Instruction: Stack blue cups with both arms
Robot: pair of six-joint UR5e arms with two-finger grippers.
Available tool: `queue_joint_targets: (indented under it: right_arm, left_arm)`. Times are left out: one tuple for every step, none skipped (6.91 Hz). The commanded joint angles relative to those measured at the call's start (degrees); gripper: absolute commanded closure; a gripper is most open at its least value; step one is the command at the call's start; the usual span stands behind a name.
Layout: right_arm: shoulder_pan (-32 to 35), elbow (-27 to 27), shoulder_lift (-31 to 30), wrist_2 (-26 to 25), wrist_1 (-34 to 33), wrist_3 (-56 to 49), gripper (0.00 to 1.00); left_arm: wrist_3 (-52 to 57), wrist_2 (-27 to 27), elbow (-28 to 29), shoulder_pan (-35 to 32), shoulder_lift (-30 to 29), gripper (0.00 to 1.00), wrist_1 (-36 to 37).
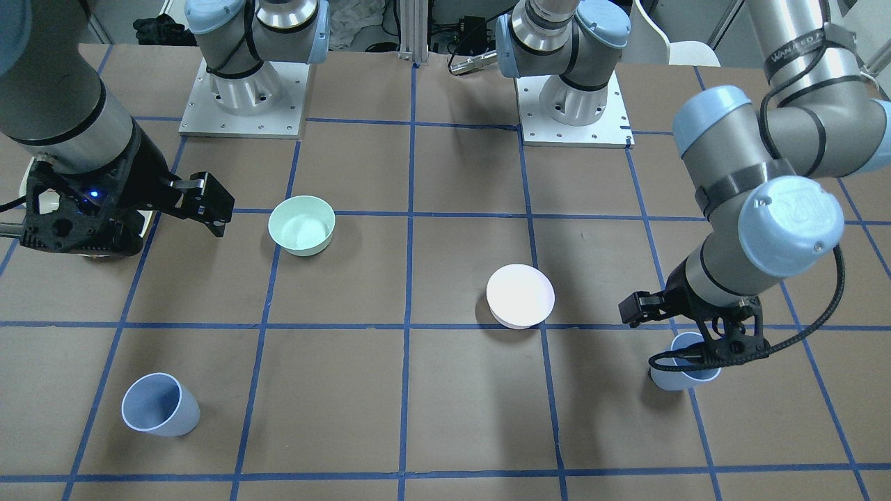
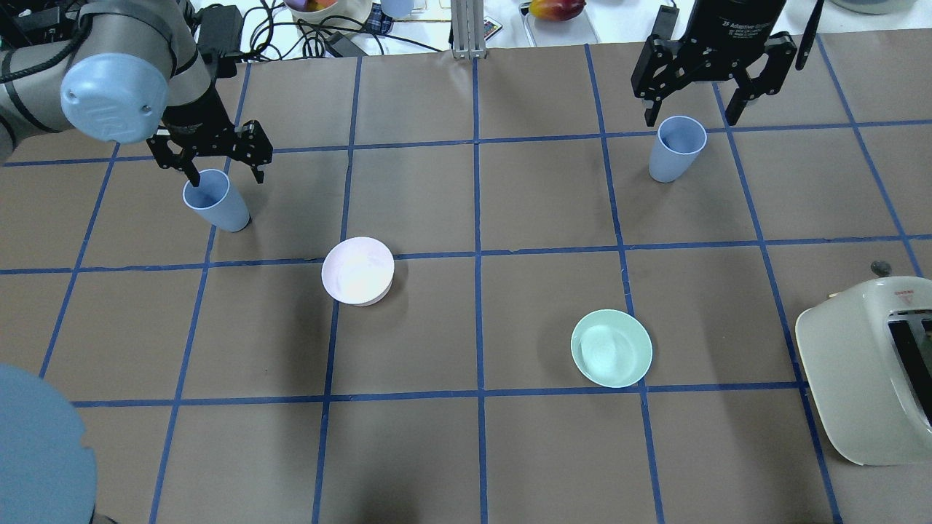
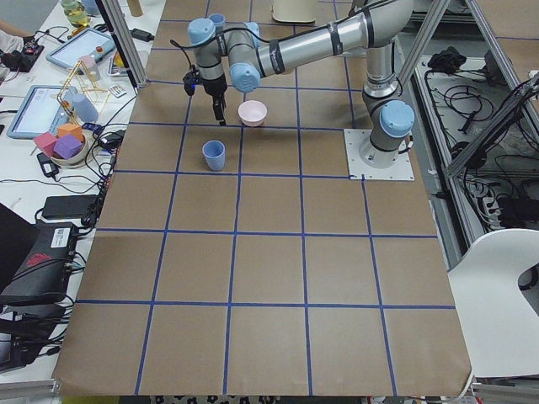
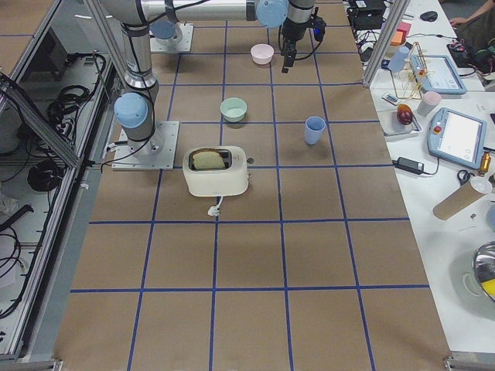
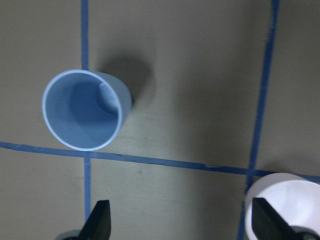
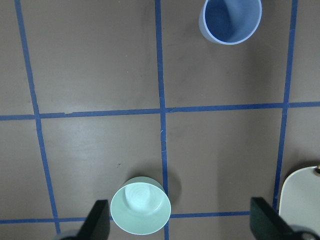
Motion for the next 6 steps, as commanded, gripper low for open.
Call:
queue_joint_targets:
  right_arm:
    - [-3.0, 0.3, 2.2, 0.6, -5.5, -2.4, 0.00]
    - [-6.3, 0.2, 5.4, 0.9, -10.5, -4.8, 0.00]
    - [-8.0, 0.4, 8.5, 0.0, -15.0, -8.6, 0.00]
    - [-8.7, 0.4, 10.9, -0.2, -16.3, -8.6, 0.00]
    - [-10.7, 0.4, 13.4, -0.1, -18.3, -8.5, 0.00]
    - [-12.1, 0.3, 16.4, 0.6, -18.7, -8.6, 0.00]
  left_arm:
    - [4.2, 2.0, -1.7, 2.1, -4.8, 0.06, 8.0]
    - [3.9, 2.0, -1.4, 2.1, -5.9, 0.35, 10.6]
    - [3.8, 1.8, -1.6, 2.1, -6.0, 0.84, 10.7]
    - [3.8, 1.4, -1.6, 1.6, -5.9, 1.00, 10.7]
    - [3.6, 1.5, -1.7, 0.8, -5.7, 1.00, 10.7]
    - [3.3, 1.2, -1.6, -1.7, -4.7, 1.00, 10.3]
